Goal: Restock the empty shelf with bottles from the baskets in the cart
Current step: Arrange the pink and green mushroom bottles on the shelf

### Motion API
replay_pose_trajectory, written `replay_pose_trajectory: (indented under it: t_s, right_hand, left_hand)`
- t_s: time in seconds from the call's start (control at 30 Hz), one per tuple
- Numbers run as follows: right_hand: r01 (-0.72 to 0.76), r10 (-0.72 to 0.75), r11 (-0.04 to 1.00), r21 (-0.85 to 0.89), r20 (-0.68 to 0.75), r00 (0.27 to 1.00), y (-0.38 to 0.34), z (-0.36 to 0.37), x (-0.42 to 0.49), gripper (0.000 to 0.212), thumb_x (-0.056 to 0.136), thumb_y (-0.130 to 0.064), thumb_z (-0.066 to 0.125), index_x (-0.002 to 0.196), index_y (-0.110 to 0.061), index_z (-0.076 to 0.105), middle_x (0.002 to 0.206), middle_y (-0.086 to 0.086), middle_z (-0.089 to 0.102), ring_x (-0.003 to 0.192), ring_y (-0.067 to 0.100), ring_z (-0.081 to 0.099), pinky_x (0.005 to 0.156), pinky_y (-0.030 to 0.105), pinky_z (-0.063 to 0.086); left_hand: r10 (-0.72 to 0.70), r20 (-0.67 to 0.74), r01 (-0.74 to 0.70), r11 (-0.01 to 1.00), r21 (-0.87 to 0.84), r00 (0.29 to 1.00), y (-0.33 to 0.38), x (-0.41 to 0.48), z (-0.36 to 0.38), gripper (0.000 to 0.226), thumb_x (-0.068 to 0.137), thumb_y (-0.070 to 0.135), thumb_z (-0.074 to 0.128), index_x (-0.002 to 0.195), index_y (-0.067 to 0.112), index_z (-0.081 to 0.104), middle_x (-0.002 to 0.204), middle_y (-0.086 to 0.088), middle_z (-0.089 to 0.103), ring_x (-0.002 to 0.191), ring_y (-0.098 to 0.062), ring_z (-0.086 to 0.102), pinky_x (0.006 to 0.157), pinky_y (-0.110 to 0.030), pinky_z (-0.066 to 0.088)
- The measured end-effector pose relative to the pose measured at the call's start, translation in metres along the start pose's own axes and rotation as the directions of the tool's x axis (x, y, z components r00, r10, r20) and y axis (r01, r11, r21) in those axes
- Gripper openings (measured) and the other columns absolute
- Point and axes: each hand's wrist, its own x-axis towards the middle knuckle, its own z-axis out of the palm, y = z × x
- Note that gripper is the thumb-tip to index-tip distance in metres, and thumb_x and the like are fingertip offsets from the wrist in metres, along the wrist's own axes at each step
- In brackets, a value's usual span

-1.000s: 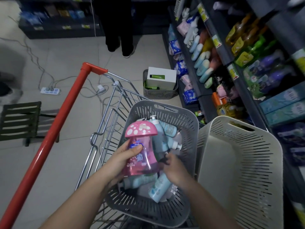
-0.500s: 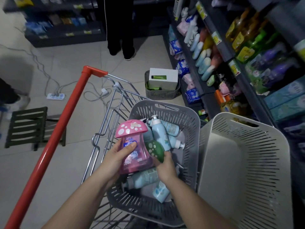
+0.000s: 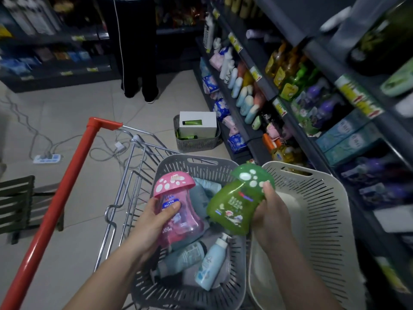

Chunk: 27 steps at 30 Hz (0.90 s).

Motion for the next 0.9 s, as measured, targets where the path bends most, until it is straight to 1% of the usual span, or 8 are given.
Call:
replay_pose_trajectory:
  t_s: [0.1,0.17,0.3,0.37,0.47,0.57,0.8,0.9]
  right_hand:
    - [-0.251,0.258,0.966,-0.061,0.16,0.953,-0.028,-0.012,-0.008,0.062,0.097,-0.057,0.037,0.122,-0.008,0.065,0.113,0.021,0.07,0.1,0.033,0.07,0.08,0.043,0.058]
    - [-0.304,0.331,0.942,-0.14,0.248,0.911,-0.034,-0.02,-0.019,0.051,0.095,-0.044,0.049,0.124,-0.005,0.062,0.106,0.022,0.071,0.09,0.034,0.071,0.072,0.042,0.059]
    - [-0.192,0.229,0.967,-0.17,0.233,0.945,-0.031,-0.035,-0.033,0.049,0.083,-0.01,0.067,0.13,-0.008,0.054,0.106,0.024,0.07,0.089,0.038,0.07,0.07,0.045,0.059]
    - [-0.142,0.172,0.978,-0.155,0.199,0.965,-0.033,-0.042,-0.038,0.051,0.082,-0.009,0.07,0.129,-0.01,0.054,0.112,0.026,0.068,0.093,0.041,0.068,0.074,0.049,0.059]
    - [-0.101,0.125,0.984,-0.145,0.167,0.978,-0.042,-0.057,-0.049,0.054,0.08,-0.01,0.075,0.129,-0.012,0.053,0.115,0.026,0.067,0.096,0.045,0.068,0.077,0.052,0.057]
    - [-0.064,0.088,0.986,-0.151,0.16,0.983,-0.053,-0.075,-0.064,0.051,0.081,-0.009,0.074,0.128,-0.016,0.054,0.114,0.025,0.068,0.099,0.047,0.068,0.08,0.056,0.056]
    - [0.062,-0.057,0.996,-0.059,0.079,0.995,-0.078,-0.121,-0.117,0.044,0.084,-0.007,0.067,0.126,-0.013,0.056,0.11,0.021,0.071,0.093,0.04,0.071,0.073,0.049,0.059]
    - [0.12,-0.12,0.992,-0.032,0.019,0.993,-0.081,-0.154,-0.142,0.047,0.083,-0.008,0.068,0.128,-0.01,0.055,0.111,0.024,0.07,0.091,0.04,0.071,0.071,0.047,0.059]
  left_hand:
    - [0.012,0.125,-0.017,0.999,0.041,0.992,0.009,-0.002,0.015,0.078,0.066,0.026,0.089,0.132,0.035,0.049,0.117,-0.01,0.069,0.1,-0.038,0.069,0.072,-0.053,0.058]
    - [-0.01,0.217,-0.007,0.997,0.079,0.976,0.013,-0.005,0.024,0.091,0.054,0.033,0.094,0.131,0.046,0.047,0.115,-0.01,0.07,0.099,-0.041,0.069,0.074,-0.055,0.057]
    - [-0.05,0.276,-0.001,0.983,0.181,0.96,0.017,-0.013,0.045,0.082,0.065,0.037,0.088,0.131,0.053,0.042,0.113,-0.007,0.071,0.096,-0.038,0.07,0.077,-0.061,0.055]
    - [-0.049,0.292,-0.011,0.98,0.2,0.955,0.017,-0.016,0.053,0.069,0.075,0.047,0.076,0.134,0.048,0.039,0.11,-0.004,0.073,0.094,-0.031,0.072,0.073,-0.054,0.058]
    - [-0.067,0.321,0.006,0.982,0.188,0.945,0.016,-0.022,0.067,0.076,0.07,0.064,0.068,0.135,0.034,0.044,0.118,-0.014,0.068,0.1,-0.037,0.069,0.074,-0.05,0.059]
    - [-0.1,0.341,0.022,0.974,0.225,0.935,0.014,-0.033,0.087,0.053,0.085,0.057,0.048,0.131,0.03,0.047,0.121,-0.023,0.063,0.1,-0.041,0.069,0.075,-0.051,0.059]
    - [-0.078,0.418,-0.085,0.93,0.358,0.905,-0.003,-0.058,0.142,0.045,0.083,0.049,0.054,0.126,0.037,0.046,0.11,-0.021,0.067,0.095,-0.047,0.067,0.085,-0.065,0.052]
    - [-0.078,0.479,-0.125,0.917,0.378,0.874,-0.018,-0.074,0.168,0.041,0.088,0.046,0.053,0.127,0.036,0.047,0.104,-0.019,0.07,0.087,-0.042,0.07,0.077,-0.055,0.058]
